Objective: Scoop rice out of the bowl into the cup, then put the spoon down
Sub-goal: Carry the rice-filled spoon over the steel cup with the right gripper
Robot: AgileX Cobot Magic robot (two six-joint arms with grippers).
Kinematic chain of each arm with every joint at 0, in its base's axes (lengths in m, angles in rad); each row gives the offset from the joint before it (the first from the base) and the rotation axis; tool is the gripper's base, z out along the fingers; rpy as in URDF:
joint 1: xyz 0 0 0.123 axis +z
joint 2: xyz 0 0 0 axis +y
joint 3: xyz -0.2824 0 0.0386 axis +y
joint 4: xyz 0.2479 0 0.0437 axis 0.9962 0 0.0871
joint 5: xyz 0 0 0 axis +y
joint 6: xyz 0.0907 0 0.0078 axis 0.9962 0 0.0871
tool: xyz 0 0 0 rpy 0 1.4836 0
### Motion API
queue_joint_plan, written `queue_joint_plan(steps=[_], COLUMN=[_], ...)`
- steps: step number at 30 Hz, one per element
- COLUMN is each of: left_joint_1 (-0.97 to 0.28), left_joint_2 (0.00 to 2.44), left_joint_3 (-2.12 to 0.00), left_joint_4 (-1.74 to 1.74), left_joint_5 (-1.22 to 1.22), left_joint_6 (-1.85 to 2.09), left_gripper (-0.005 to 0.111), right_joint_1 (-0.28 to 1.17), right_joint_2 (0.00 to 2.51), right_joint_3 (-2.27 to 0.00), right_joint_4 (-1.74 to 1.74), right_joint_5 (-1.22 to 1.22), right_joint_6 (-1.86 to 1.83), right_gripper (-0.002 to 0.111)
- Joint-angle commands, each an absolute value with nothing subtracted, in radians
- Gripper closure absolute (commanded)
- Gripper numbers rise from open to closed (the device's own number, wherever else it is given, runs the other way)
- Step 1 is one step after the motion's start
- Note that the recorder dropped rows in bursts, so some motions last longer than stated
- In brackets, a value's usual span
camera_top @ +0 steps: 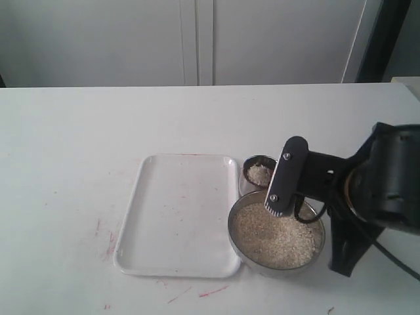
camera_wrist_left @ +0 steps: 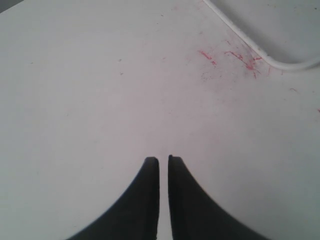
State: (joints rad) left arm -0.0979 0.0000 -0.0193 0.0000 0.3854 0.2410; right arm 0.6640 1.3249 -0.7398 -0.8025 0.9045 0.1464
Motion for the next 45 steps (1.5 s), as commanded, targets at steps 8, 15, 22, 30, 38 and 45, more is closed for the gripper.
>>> queue_joint_plan(steps=[8,15,22,30,38,45], left_joint_1=[-0.103,-0.103,-0.103,-0.103,-0.103,-0.103], left_joint_2=[0.000,0.000,0.000,0.000,0.000,0.000], left_joint_3=[-0.010,-0.010,-0.010,-0.010,-0.010,-0.010], left_joint_4=[-0.006,-0.006,-0.006,-0.006,-0.006,-0.006], left_joint_5=[0.434,0.434,0.434,0.434,0.434,0.434], left_joint_6=[0.235,0.235,0.235,0.235,0.235,0.235], left_gripper=[0.092,0.092,0.092,0.092,0.092,0.092], right_joint_1=[0.538,0.538,0.538,0.535,0.497,0.497], right_joint_2=[1.444,1.508,1.556,1.563,1.627,1.654], right_joint_3=[-0.858,-0.889,-0.889,-0.895,-1.012,-1.028], right_joint_4=[-0.815,-0.891,-0.971,-0.980,-0.961,-0.968], right_joint_5=[0.918,0.939,1.016,0.993,1.036,1.059], right_joint_6=[0.022,0.000,0.000,0.000,-0.054,-0.088], right_gripper=[0.108,0.108,0.108,0.108,0.108,0.108])
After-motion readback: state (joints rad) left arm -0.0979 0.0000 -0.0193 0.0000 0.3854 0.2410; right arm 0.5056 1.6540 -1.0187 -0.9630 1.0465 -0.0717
